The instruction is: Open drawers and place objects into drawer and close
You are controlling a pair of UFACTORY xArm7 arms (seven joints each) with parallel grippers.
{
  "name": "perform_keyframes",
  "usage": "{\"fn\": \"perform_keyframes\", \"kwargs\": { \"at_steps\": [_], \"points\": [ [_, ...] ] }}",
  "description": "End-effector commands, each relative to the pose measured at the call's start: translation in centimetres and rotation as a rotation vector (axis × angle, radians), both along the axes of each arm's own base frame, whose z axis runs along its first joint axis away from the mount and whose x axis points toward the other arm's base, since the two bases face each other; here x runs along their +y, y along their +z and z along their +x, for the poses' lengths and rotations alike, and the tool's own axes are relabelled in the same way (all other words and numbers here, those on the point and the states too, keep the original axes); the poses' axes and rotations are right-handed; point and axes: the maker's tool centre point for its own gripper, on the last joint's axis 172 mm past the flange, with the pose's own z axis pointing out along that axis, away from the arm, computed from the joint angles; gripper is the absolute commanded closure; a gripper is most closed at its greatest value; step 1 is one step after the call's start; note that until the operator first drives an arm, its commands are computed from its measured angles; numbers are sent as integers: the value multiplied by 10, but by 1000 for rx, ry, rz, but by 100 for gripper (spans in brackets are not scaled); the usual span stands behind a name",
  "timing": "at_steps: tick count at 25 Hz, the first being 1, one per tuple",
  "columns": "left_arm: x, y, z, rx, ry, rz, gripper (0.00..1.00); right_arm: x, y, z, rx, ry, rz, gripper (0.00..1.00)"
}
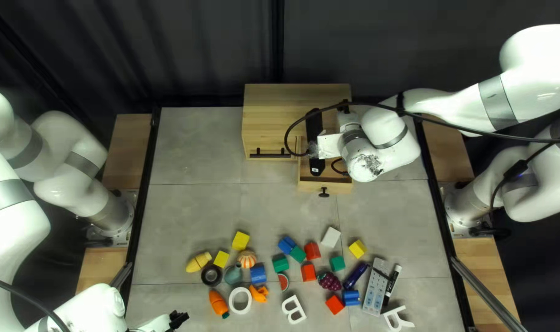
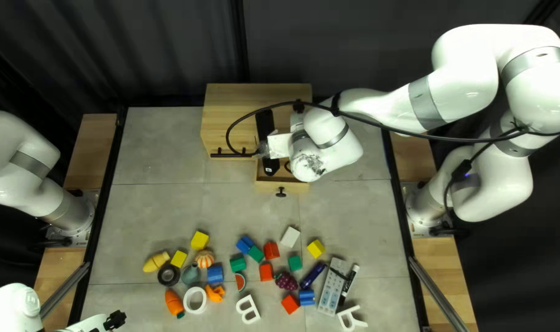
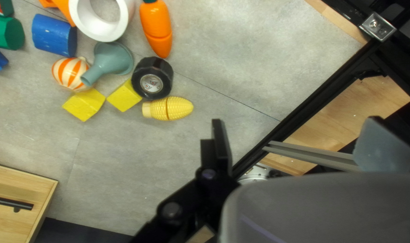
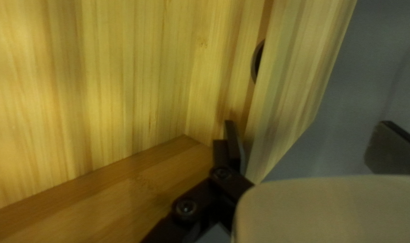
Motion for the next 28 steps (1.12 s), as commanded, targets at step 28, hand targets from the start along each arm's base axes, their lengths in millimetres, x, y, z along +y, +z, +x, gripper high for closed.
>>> {"fn": "perform_keyframes", "kwargs": {
  "at_steps": [28],
  "points": [
    [0, 0, 0, 0, 0, 0, 0, 8, -10, 2, -36, -20, 121, 0]
  ]
}}
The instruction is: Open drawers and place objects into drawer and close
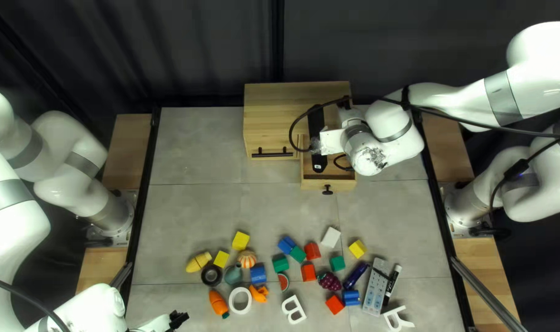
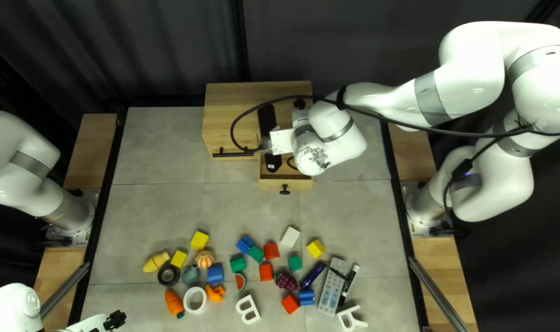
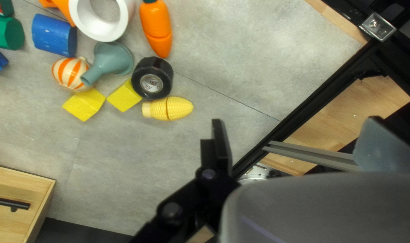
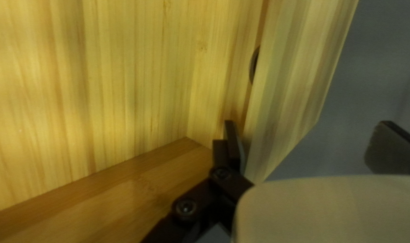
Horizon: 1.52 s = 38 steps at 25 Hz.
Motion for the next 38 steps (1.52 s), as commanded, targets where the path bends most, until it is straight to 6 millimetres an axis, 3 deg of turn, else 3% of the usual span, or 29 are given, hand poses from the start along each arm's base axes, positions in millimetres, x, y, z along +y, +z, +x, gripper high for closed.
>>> {"fn": "perform_keyframes", "kwargs": {
  "at_steps": [1, 12, 28, 34, 38],
  "points": [
    [0, 0, 0, 0, 0, 0, 0, 2, -6, -3, -13, -10, 29, 0],
    [0, 0, 0, 0, 0, 0, 0, -11, 3, 3, -3, -20, 40, 0],
    [0, 0, 0, 0, 0, 0, 0, -4, -1, 14, -10, -20, 92, 0],
    [0, 0, 0, 0, 0, 0, 0, -3, -16, 14, -8, -36, 141, 0],
    [0, 0, 0, 0, 0, 0, 0, -5, -15, 13, -13, -39, 146, 0]
  ]
}}
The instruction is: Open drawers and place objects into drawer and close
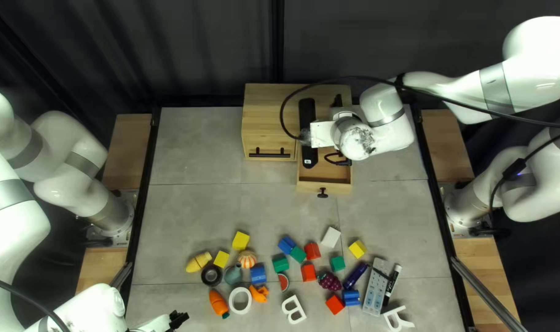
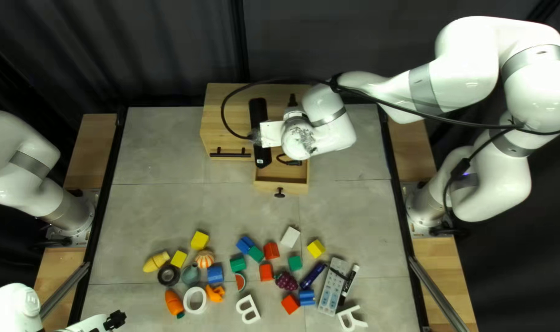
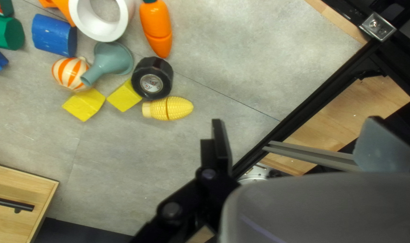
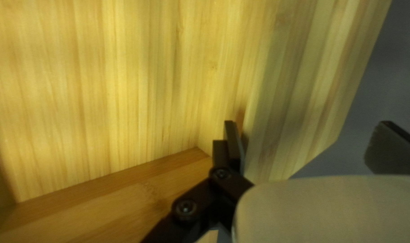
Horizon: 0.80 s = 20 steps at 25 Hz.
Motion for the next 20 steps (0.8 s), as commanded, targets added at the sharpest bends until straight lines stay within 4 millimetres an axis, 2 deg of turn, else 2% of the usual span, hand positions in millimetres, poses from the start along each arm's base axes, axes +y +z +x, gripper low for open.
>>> {"fn": "perform_keyframes", "kwargs": {
  "at_steps": [1, 8, 20],
  "points": [
    [0, 0, 0, 0, 0, 0, 0, -3, 2, -1, -4, -3, 5, 0],
    [0, 0, 0, 0, 0, 0, 0, 2, 8, 5, -5, 0, 18, 0],
    [0, 0, 0, 0, 0, 0, 0, 19, -6, 10, -19, -45, 177, 0]
  ]
}}
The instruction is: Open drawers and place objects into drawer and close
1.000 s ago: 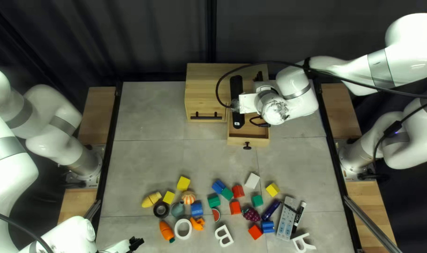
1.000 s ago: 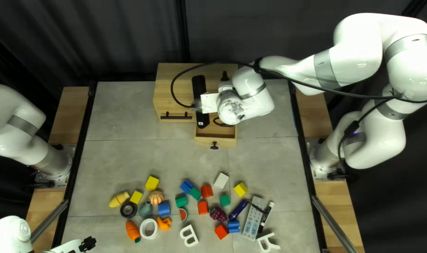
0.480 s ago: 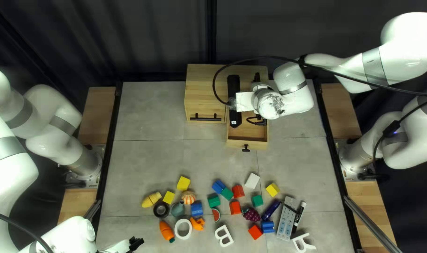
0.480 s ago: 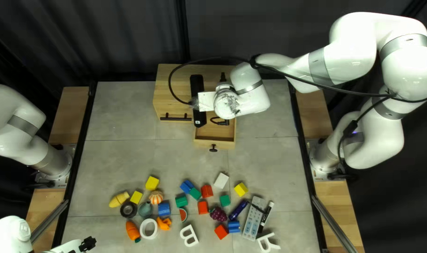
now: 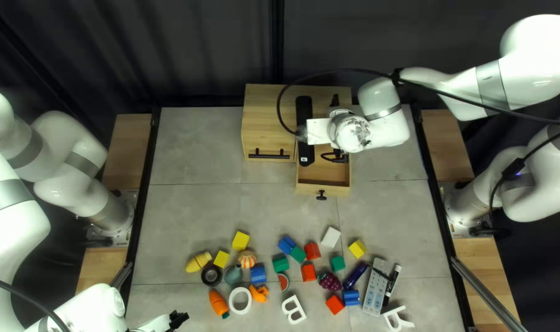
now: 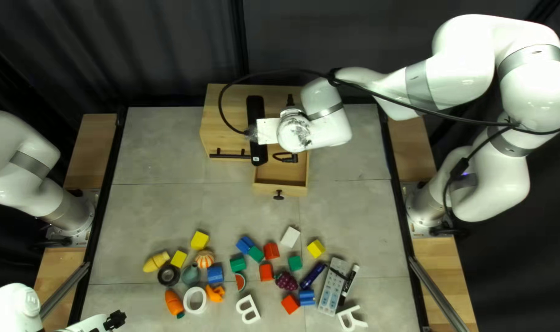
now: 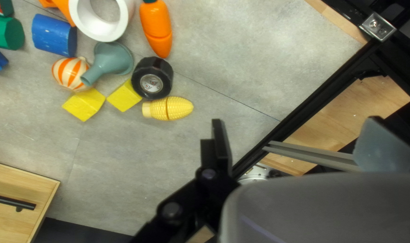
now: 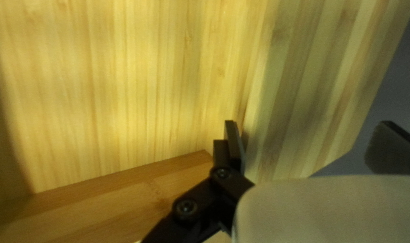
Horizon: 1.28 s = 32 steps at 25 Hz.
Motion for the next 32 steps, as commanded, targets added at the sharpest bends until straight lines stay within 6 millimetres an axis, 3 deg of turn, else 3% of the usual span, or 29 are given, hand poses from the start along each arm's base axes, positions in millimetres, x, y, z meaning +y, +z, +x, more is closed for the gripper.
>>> {"fn": "perform_keyframes", "kwargs": {
  "at_steps": [1, 7, 15, 22, 23, 28, 32],
  "points": [
    [0, 0, 0, 0, 0, 0, 0, 7, 0, 2, -19, -27, 71, 0],
    [0, 0, 0, 0, 0, 0, 0, 24, 10, 3, -48, -87, 159, 0],
    [0, 0, 0, 0, 0, 0, 0, 84, 42, 12, -105, -129, 253, 0],
    [0, 0, 0, 0, 0, 0, 0, 169, 74, 13, -115, -43, 270, 0],
    [0, 0, 0, 0, 0, 0, 0, 189, 78, 12, -98, -1, 262, 0],
    [0, 0, 0, 0, 0, 0, 0, 263, 79, 4, -7, 189, 240, 0],
    [0, 0, 0, 0, 0, 0, 0, 294, 75, -2, 41, 259, 245, 0]
  ]
}}
